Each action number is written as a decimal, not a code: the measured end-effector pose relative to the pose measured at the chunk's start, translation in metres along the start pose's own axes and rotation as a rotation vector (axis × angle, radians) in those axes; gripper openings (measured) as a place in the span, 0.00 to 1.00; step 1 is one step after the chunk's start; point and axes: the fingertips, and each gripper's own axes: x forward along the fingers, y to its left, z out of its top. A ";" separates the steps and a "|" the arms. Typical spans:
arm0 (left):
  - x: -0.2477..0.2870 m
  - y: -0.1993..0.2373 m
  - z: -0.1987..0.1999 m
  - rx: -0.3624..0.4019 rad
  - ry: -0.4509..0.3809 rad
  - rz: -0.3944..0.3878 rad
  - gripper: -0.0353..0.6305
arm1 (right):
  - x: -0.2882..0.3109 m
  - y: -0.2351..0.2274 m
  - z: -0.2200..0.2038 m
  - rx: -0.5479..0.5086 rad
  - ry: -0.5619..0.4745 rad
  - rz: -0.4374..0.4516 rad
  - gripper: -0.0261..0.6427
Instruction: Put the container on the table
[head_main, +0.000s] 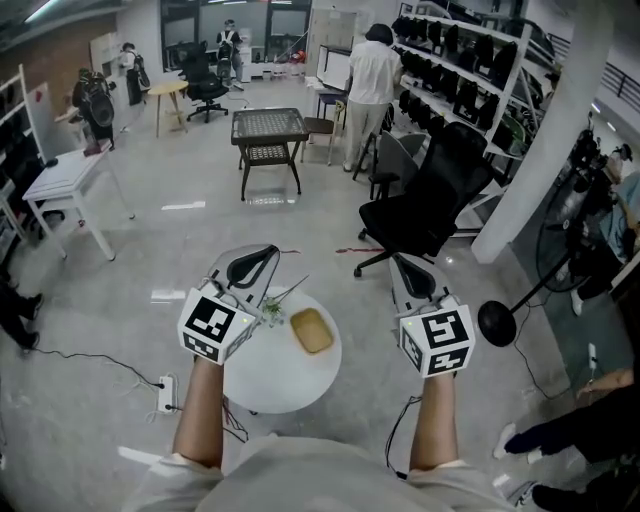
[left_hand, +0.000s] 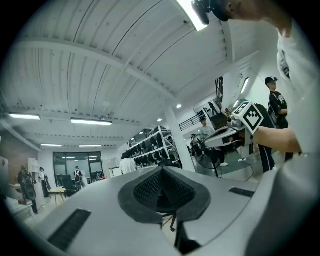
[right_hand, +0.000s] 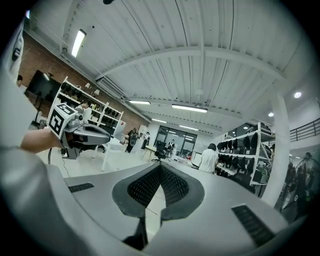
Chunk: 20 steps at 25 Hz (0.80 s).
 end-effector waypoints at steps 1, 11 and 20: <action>-0.001 0.000 -0.001 0.004 0.001 -0.003 0.08 | 0.000 0.001 0.000 0.000 0.000 0.000 0.06; -0.005 -0.004 -0.007 0.008 0.013 -0.029 0.08 | 0.003 0.010 -0.004 0.002 0.023 0.002 0.06; -0.006 0.005 -0.011 0.012 0.020 -0.027 0.08 | 0.011 0.017 -0.005 -0.007 0.042 0.009 0.06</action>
